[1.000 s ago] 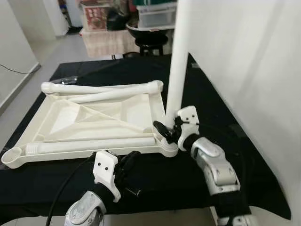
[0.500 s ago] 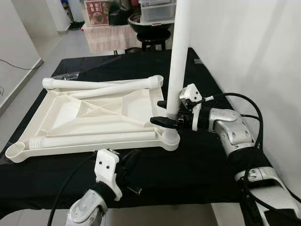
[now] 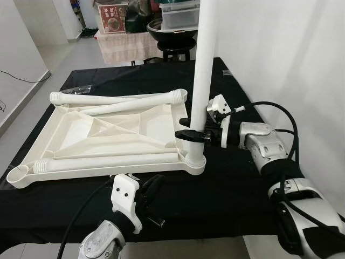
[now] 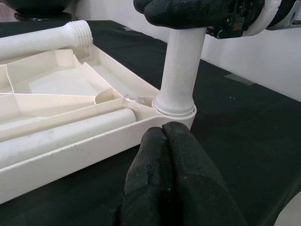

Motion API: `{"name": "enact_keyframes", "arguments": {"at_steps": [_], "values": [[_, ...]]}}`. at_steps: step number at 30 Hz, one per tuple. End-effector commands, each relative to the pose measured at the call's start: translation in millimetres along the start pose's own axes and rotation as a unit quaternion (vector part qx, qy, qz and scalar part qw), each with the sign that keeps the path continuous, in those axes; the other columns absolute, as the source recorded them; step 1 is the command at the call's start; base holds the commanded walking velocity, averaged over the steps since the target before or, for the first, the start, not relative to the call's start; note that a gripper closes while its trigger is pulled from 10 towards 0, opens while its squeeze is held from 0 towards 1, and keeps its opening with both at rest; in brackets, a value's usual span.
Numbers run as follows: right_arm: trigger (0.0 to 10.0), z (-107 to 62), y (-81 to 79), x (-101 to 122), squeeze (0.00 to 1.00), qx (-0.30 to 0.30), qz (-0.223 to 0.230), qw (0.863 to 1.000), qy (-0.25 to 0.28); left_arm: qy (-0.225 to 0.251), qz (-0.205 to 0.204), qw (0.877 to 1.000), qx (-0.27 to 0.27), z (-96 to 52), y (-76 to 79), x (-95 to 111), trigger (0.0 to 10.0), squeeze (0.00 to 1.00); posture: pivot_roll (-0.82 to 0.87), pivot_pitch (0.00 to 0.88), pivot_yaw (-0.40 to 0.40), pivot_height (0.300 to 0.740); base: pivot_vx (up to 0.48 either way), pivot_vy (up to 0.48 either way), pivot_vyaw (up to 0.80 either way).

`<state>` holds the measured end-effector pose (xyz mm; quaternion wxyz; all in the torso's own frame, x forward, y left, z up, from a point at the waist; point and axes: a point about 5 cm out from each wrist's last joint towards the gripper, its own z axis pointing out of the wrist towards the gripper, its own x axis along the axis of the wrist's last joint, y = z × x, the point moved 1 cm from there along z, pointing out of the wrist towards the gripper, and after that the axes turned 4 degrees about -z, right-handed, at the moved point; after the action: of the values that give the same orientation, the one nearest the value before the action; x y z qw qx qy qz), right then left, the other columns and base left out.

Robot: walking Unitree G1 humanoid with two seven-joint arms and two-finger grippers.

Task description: Building children table

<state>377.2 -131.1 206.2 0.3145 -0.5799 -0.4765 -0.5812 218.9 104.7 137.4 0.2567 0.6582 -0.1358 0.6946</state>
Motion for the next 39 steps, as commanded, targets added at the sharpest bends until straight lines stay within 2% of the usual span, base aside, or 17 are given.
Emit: {"name": "enact_keyframes", "arguments": {"at_steps": [1,3,4,5,6,8,10,11,18,19,24,25,27,30,31,34,39], "values": [[0.0,1.7,-8.8,-12.4,0.00,0.007,0.011,1.000,0.000,-0.006,0.000,1.000,0.006,-2.2,-1.2,-1.2,10.0,0.00,0.02,0.082,0.020,0.740,0.000,0.000,0.00],[0.0,1.5,-19.8,-25.4,0.00,-0.022,0.018,1.000,-0.008,-0.005,0.000,1.000,0.007,-2.5,-1.6,-0.6,10.0,0.00,0.02,0.087,0.012,0.740,0.000,0.000,0.00],[0.0,7.5,-38.1,-41.2,0.00,-0.071,0.035,0.997,-0.013,-0.004,0.000,1.000,0.007,-3.0,-2.2,0.0,10.0,0.00,0.01,0.089,0.009,0.740,0.000,0.000,0.00],[0.0,7.5,-38.1,-41.2,0.00,-0.071,0.035,0.997,-0.013,-0.004,0.000,1.000,0.007,-3.0,-2.2,0.0,10.0,0.00,0.01,0.089,0.009,0.740,0.000,0.000,0.00],[0.0,14.3,-49.0,-49.4,0.00,-0.133,0.044,0.990,-0.014,-0.003,0.000,1.000,0.008,-3.4,-2.8,0.5,10.0,0.00,0.01,0.090,0.008,0.740,0.000,0.000,0.00],[0.0,25.1,-78.1,-62.4,0.00,-0.277,0.095,0.956,-0.018,-0.002,0.000,1.000,0.009,-3.9,-4.6,2.1,10.0,0.00,0.00,0.102,0.023,0.740,0.000,0.000,0.00],[0.0,29.5,-84.7,-57.3,0.00,-0.298,0.080,0.951,-0.025,-0.002,0.000,1.000,0.009,-4.0,-5.9,2.0,10.0,0.00,-0.01,0.094,0.030,0.740,0.000,0.000,0.00],[0.0,33.5,-87.3,-52.5,0.00,-0.290,0.059,0.955,-0.027,-0.002,-0.001,1.000,0.009,-3.5,-6.6,1.4,10.0,0.00,-0.02,0.081,0.033,0.740,0.000,0.000,0.00],[0.0,33.4,-78.2,-61.2,0.00,-0.298,0.049,0.950,-0.082,-0.005,-0.003,1.000,-0.002,-0.3,-4.7,-0.4,10.0,0.00,0.00,0.073,0.011,0.740,0.000,0.000,0.00],[10.0,35.9,-77.8,-57.7,0.00,-0.290,0.055,0.953,-0.073,-0.002,-0.002,1.000,0.004,-0.5,-5.1,-0.1,10.0,0.00,0.00,0.074,0.008,0.740,0.000,0.000,0.00],[10.0,39.7,-81.3,-43.6,0.03,-0.257,0.061,0.963,-0.047,0.003,-0.003,1.000,0.018,-0.8,-5.4,0.0,10.0,0.00,0.00,0.073,0.003,0.740,0.000,0.000,0.00],[10.0,40.1,-76.2,-34.9,1.00,-0.226,0.071,0.971,-0.016,0.002,-0.005,1.000,0.015,-0.4,-4.6,-0.5,10.0,0.00,-0.01,0.067,0.001,0.740,0.000,0.000,0.00],[10.0,39.8,-72.1,-26.0,1.00,-0.193,0.075,0.978,0.014,0.001,-0.006,1.000,0.013,0.0,-3.9,-0.9,10.0,0.00,0.00,0.066,0.003,0.740,0.000,0.000,0.00],[10.0,31.6,-66.3,-3.9,0.93,-0.068,0.067,0.992,0.088,-0.002,-0.009,1.000,0.008,0.7,-2.5,-1.8,10.0,0.00,0.00,0.062,0.008,0.740,0.000,0.000,0.00],[10.0,25.3,-60.5,-3.0,0.00,-0.020,0.048,0.996,0.079,-0.003,-0.009,1.000,0.006,0.8,-2.2,-2.2,10.0,0.00,0.00,0.063,0.008,0.740,0.000,0.000,0.00],[10.0,16.8,-44.6,-2.6,0.00,0.019,0.039,0.997,0.058,-0.004,-0.010,1.000,0.006,0.6,-2.0,-2.4,10.0,0.00,0.00,0.064,0.008,0.740,0.000,0.000,0.00],[10.0,14.4,-36.4,-1.3,0.00,0.024,0.032,0.998,0.046,-0.004,-0.010,1.000,0.007,0.3,-2.0,-2.4,10.0,0.00,0.01,0.067,0.006,0.740,0.000,0.000,0.00]]}}
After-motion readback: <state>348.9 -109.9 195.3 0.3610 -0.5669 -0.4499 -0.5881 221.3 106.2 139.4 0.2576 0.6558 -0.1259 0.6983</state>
